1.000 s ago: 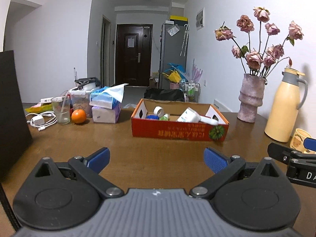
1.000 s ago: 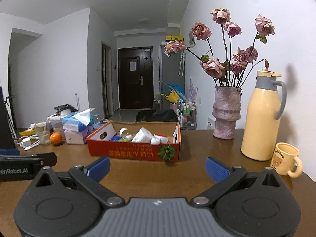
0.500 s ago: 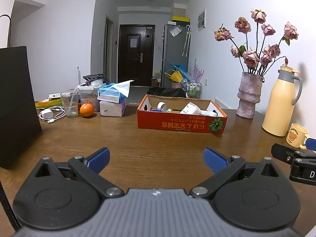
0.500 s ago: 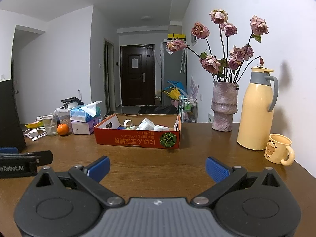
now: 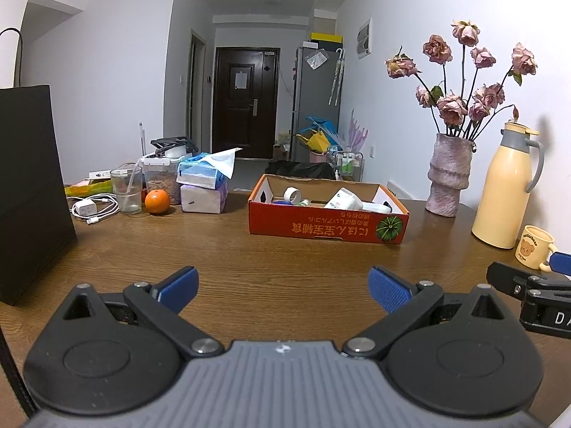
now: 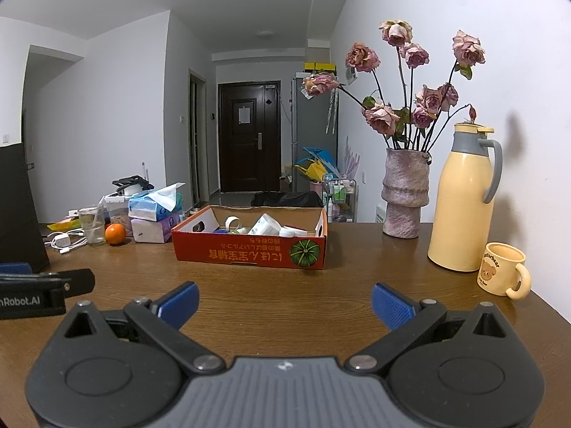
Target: Organize rigid objects
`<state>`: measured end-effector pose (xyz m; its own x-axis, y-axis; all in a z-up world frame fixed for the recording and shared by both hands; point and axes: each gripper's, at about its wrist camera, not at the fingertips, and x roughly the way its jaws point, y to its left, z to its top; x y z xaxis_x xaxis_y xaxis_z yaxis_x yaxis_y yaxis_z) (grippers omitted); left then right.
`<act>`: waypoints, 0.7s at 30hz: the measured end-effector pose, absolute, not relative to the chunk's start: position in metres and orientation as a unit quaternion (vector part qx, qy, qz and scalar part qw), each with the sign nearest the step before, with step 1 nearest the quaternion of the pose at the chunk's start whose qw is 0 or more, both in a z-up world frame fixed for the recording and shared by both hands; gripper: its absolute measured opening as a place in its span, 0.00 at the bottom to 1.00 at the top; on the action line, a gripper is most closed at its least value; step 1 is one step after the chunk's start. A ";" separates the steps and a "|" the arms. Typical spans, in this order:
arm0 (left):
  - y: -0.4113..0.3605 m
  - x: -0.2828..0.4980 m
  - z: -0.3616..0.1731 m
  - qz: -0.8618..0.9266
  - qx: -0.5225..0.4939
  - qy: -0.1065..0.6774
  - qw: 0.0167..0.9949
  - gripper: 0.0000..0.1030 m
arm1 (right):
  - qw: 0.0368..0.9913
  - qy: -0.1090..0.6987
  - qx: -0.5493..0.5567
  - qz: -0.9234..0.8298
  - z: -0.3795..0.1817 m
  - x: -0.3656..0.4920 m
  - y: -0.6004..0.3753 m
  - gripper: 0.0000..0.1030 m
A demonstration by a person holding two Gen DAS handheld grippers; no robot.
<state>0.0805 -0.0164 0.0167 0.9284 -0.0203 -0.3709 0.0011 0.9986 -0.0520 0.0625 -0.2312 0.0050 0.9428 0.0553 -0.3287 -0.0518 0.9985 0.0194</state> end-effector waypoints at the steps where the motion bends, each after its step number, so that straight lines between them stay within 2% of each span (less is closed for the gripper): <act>1: -0.016 0.081 0.017 -0.005 -0.025 0.189 0.982 1.00 | 0.986 0.167 0.006 0.027 0.005 0.063 -0.231 1.00; 21: -0.014 0.082 0.015 -0.013 -0.032 0.194 0.980 1.00 | 0.985 0.171 0.003 0.027 0.002 0.060 -0.227 1.00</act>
